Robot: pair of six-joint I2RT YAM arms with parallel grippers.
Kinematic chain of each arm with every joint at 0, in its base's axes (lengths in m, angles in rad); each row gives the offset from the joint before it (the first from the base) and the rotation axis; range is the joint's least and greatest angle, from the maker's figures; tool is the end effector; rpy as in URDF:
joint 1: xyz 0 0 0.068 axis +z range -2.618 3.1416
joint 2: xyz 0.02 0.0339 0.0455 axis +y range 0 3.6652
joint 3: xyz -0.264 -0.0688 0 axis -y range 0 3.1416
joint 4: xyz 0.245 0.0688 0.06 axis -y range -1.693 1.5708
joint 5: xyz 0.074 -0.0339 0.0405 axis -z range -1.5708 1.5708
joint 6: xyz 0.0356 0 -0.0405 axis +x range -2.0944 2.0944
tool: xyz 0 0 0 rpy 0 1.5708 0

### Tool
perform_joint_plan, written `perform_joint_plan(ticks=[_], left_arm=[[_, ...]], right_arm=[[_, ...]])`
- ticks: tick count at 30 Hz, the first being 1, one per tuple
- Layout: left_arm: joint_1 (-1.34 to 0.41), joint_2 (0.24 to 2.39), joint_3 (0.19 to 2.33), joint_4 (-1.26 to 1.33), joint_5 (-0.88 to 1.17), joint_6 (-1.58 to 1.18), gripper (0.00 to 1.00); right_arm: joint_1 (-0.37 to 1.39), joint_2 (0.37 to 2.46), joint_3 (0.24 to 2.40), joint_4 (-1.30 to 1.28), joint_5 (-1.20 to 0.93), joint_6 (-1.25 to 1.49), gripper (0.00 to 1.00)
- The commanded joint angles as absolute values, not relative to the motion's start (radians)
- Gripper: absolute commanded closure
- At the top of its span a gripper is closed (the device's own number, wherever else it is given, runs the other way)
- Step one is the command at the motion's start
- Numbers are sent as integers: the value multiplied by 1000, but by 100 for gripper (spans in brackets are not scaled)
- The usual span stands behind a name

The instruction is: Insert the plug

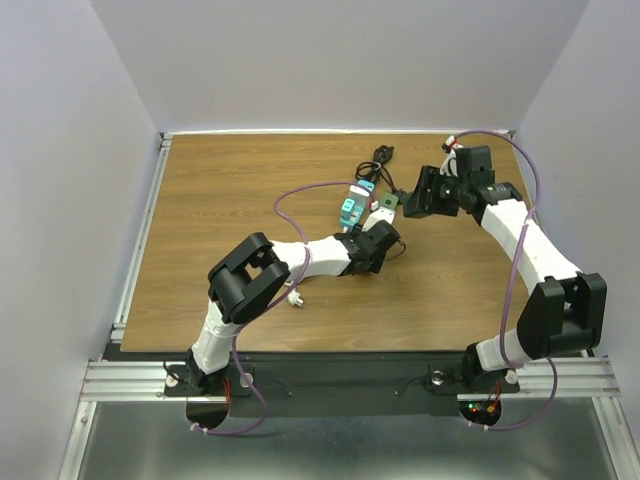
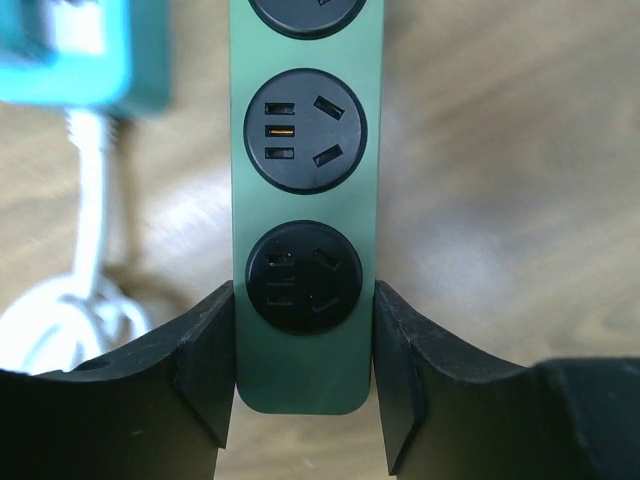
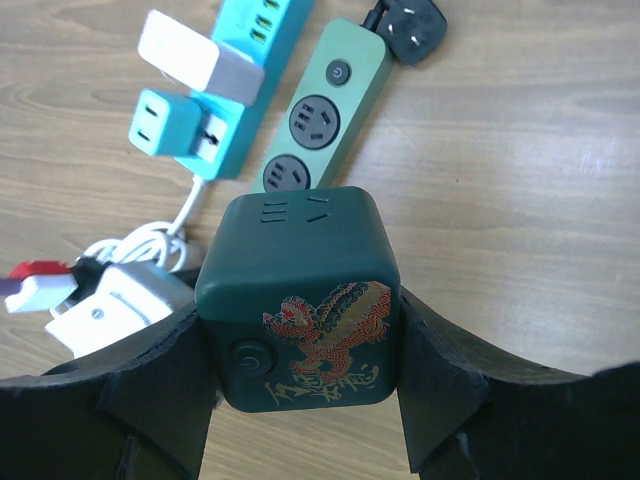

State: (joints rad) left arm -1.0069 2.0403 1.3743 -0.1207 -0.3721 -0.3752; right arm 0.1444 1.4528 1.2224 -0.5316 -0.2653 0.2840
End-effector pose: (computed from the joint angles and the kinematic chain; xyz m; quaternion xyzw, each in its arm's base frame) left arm 0.2487 -0.3690 0.1689 0.2149 0.8852 -0.1076 0.3983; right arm 0.3149 0.0552 0.3033 0.0116 0.9127 0.2017 0.3552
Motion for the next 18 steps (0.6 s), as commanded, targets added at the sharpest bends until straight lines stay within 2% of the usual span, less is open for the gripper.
perform_joint_plan(ticks=[1, 11, 13, 14, 15, 16, 18], left_arm=[[-1095, 1965, 1393, -251, -209, -477, 100], [-1178, 1968, 1450, -285, -124, -575, 100], [-1186, 1971, 1457, -285, -104, -577, 96], [-1187, 1973, 1459, -282, -91, -578, 92], [-1187, 1973, 1465, -278, -78, -575, 77], [-1189, 1971, 1466, -273, -65, -574, 70], [-1190, 1960, 1465, -261, -61, -565, 47]], right_arm=[[140, 1422, 1198, -503, -262, 290, 100], [138, 1384, 1161, -552, -215, 279, 100], [138, 1381, 1160, -574, -213, 281, 100], [138, 1381, 1157, -580, -213, 284, 100], [138, 1379, 1155, -592, -212, 285, 100], [138, 1379, 1152, -600, -210, 287, 100], [138, 1382, 1150, -617, -209, 290, 100]])
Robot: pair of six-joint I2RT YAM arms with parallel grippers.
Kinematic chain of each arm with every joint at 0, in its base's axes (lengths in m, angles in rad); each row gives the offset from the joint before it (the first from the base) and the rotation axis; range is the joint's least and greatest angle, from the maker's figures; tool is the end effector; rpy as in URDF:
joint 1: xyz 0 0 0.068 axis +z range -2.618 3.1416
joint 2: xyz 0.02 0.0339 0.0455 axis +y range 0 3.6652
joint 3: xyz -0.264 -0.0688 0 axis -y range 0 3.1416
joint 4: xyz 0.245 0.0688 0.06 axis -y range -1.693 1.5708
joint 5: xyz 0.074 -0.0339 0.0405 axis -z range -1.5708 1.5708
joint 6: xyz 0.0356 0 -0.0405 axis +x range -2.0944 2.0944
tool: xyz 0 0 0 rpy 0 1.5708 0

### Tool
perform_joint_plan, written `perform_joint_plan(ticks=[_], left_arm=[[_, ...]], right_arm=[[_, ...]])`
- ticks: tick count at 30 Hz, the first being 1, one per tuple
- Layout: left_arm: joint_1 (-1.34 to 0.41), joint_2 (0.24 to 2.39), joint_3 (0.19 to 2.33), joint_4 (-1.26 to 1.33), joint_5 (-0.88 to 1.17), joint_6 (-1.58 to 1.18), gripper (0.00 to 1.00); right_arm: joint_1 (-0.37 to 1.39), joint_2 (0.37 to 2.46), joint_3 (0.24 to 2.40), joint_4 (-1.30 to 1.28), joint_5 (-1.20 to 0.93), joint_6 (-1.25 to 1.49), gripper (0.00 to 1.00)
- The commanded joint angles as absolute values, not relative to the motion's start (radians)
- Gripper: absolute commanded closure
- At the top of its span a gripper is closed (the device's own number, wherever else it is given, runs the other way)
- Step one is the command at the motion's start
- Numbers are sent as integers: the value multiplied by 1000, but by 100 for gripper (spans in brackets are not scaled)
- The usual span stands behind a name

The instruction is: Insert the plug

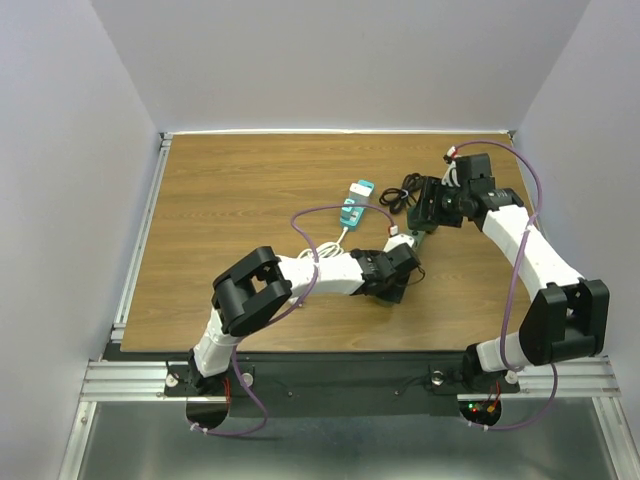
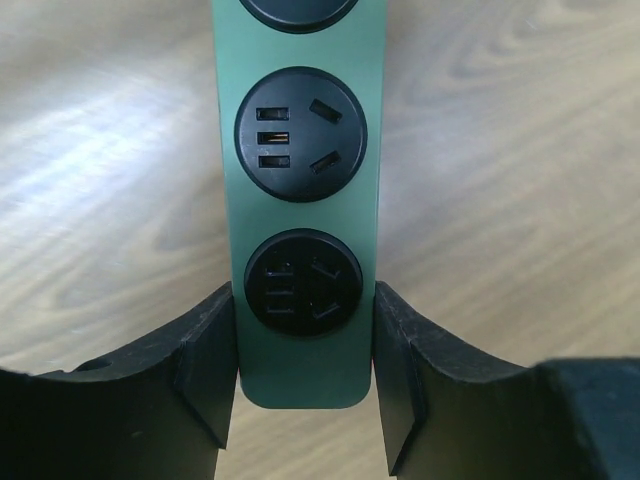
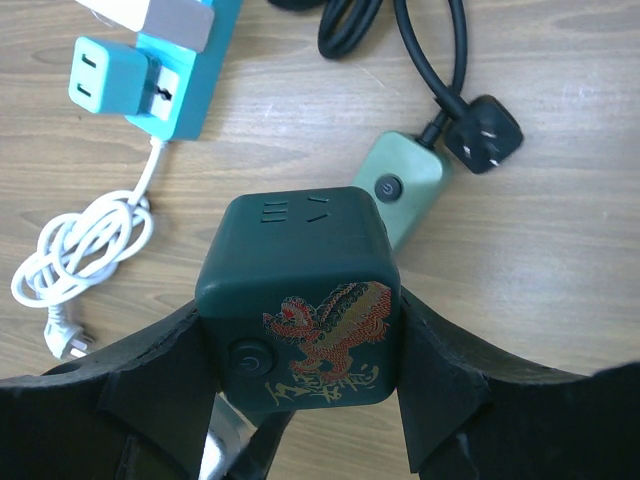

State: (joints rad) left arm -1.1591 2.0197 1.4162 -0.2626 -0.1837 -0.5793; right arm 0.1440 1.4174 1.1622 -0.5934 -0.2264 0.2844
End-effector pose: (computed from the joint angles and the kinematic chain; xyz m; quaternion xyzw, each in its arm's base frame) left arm 0.1824 -0.4015 0.1787 0.2368 0.9047 -0.2069 0.2876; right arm 0.2994 0.0515 0.2891 0.0254 0.9300 0.1779 0.3206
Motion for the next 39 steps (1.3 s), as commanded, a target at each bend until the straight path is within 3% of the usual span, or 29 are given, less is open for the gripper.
perform_joint_plan(ticks=[1, 3, 5, 11, 17, 21, 39], left_arm=[[-1190, 1953, 1460, -250, -60, -554, 26], [-1186, 1922, 1445, -224, -64, -539, 6], [-1177, 1879, 1431, -201, -57, -531, 1], [-1106, 1731, 1307, -50, -81, -496, 1], [-907, 1585, 1089, 149, -79, -485, 1], [-874, 1577, 1100, 158, -187, -404, 1], [-815, 1589, 1117, 161, -103, -393, 1]], right_arm=[[138, 1385, 1150, -633, -210, 291, 100], [138, 1399, 1160, -661, -222, 296, 100], [138, 1411, 1167, -683, -227, 299, 100], [140, 1457, 1215, -796, -221, 302, 100], [140, 1491, 1203, -821, -227, 342, 100], [140, 1523, 1218, -822, -192, 371, 100], [140, 1562, 1307, -776, -29, 549, 100]])
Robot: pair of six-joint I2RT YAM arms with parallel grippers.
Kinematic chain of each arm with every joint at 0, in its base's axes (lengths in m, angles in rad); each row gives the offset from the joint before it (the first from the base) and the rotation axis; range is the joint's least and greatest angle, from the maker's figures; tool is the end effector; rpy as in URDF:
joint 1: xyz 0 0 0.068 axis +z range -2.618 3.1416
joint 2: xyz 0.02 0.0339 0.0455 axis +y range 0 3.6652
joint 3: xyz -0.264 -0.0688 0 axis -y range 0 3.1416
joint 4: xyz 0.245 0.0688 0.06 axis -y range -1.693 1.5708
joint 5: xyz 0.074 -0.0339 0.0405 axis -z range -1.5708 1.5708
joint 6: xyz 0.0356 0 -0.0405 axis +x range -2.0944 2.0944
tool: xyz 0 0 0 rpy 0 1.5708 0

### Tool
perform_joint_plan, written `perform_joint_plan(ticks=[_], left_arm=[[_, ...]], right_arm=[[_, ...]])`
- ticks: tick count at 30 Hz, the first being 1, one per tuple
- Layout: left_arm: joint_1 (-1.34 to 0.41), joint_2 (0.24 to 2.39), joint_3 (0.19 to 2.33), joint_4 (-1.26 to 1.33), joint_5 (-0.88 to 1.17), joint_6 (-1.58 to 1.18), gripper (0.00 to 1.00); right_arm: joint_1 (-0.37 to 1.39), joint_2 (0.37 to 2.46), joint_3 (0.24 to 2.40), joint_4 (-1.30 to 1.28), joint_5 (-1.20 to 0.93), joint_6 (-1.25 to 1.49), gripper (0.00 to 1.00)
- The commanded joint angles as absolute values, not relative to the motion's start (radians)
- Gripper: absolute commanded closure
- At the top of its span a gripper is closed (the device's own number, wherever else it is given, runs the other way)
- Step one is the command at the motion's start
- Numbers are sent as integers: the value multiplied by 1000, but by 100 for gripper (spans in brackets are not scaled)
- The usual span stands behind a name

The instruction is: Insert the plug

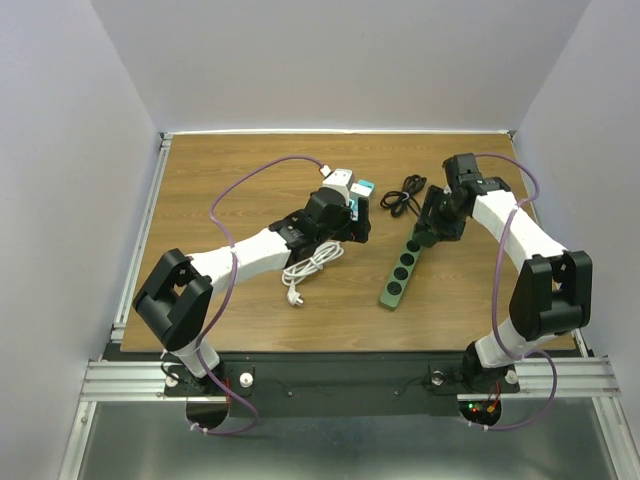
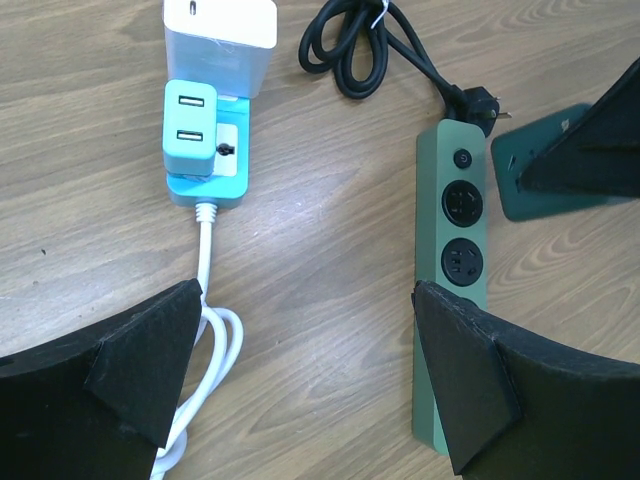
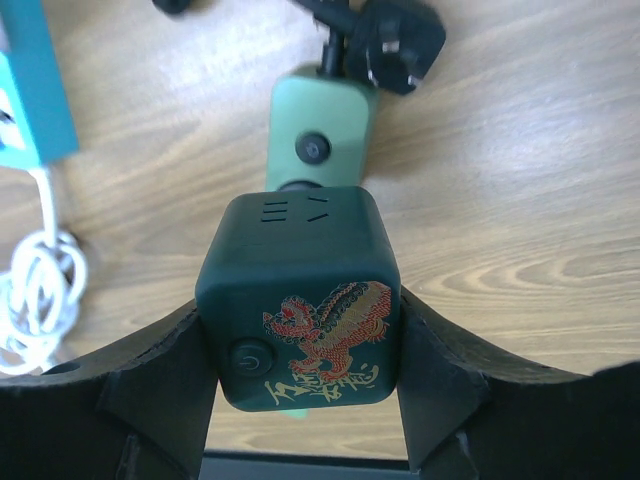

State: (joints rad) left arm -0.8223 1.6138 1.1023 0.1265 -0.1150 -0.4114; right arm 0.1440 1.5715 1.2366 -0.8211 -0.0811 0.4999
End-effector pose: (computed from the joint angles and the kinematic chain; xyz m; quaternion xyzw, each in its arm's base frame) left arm 0.2587 -0.2725 0.2686 0.1375 0.8171 -0.2838 0.4826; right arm 0.3117 0.0481 0.2534 0.1649 0.9638 0.1027 0.1826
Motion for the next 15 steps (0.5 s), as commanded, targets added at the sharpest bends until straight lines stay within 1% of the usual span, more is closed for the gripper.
perform_joint_plan(ticks=[1, 6, 15], left_arm=[[-813, 1588, 1117, 161, -100, -394, 1], [-807, 1582, 1117, 160, -92, -388, 1], [-801, 1583, 1114, 160, -72, -393, 1]], right_arm=[[140, 1568, 1318, -775, -31, 557, 100], [146, 1597, 1307, -767, -63, 568, 100], [183, 1591, 1238, -738, -51, 600, 100]])
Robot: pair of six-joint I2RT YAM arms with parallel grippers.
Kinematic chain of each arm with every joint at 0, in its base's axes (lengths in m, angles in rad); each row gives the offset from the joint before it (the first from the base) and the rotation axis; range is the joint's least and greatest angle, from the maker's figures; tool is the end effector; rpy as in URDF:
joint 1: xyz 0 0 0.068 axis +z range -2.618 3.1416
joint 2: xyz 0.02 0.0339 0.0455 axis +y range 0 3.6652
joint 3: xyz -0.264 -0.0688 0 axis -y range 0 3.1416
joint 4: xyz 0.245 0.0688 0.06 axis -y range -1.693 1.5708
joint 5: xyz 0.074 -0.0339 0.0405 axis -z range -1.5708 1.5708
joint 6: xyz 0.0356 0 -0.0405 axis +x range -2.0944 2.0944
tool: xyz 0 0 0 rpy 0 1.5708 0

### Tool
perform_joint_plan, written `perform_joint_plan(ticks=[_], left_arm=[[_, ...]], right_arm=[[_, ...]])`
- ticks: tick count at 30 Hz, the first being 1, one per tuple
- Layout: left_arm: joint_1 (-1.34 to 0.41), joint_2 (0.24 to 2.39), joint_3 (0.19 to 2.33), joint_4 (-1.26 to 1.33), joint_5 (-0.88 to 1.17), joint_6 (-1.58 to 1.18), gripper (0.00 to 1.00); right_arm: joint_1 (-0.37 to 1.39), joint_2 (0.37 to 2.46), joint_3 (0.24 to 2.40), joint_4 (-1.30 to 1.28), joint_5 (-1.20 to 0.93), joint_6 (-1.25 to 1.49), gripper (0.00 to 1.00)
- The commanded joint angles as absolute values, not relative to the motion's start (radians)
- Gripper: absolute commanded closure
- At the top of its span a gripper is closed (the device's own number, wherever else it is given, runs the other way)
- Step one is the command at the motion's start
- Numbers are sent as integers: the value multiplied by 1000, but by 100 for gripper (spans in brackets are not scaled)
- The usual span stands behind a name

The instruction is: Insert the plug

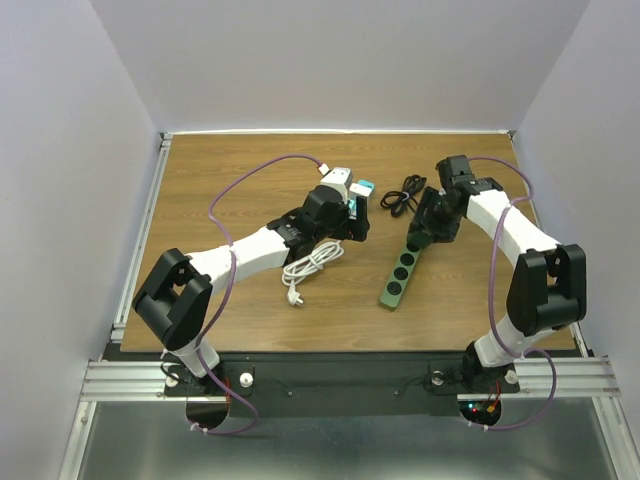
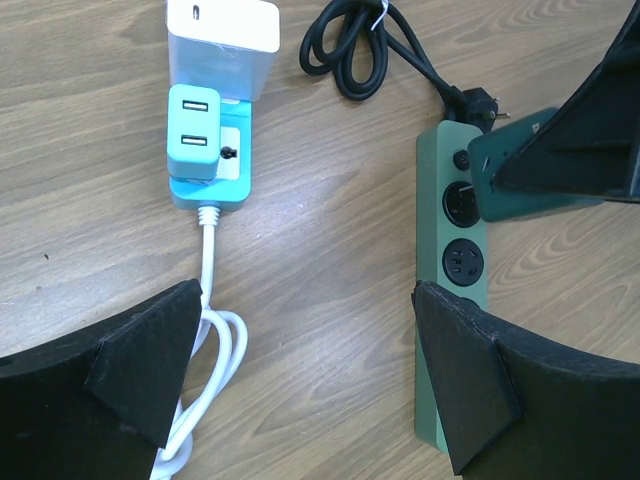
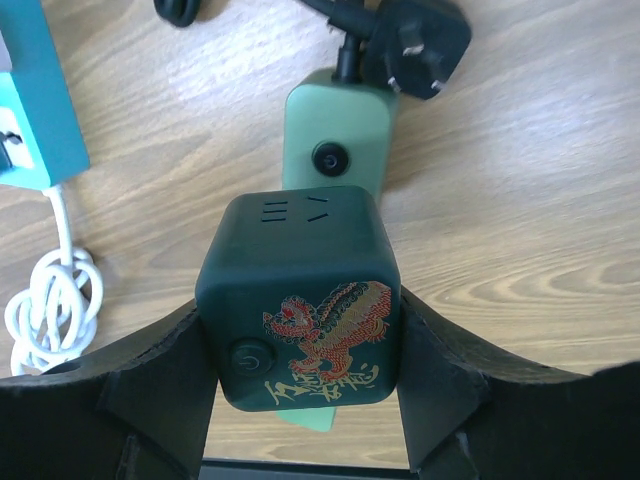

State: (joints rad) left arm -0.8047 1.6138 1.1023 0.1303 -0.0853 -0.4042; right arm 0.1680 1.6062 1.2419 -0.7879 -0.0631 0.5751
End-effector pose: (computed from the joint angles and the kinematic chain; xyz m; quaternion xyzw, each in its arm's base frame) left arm 0.2629 -0.2688 0.2689 0.1412 0.8157 -0.2891 0.4807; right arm 0.3192 0.0564 0.2460 0.1912 0.9588 0.1041 0.1823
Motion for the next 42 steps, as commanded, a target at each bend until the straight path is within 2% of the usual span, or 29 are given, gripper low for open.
perform_joint_plan(ticks=[1, 42], left_arm=[[-801, 1585, 1114, 160, -71, -393, 1], [-798, 1566, 1106, 158, -64, -388, 1]], right_arm=[[183, 1592, 1238, -738, -48, 600, 100], [256, 1640, 1177, -762, 140, 630, 100]])
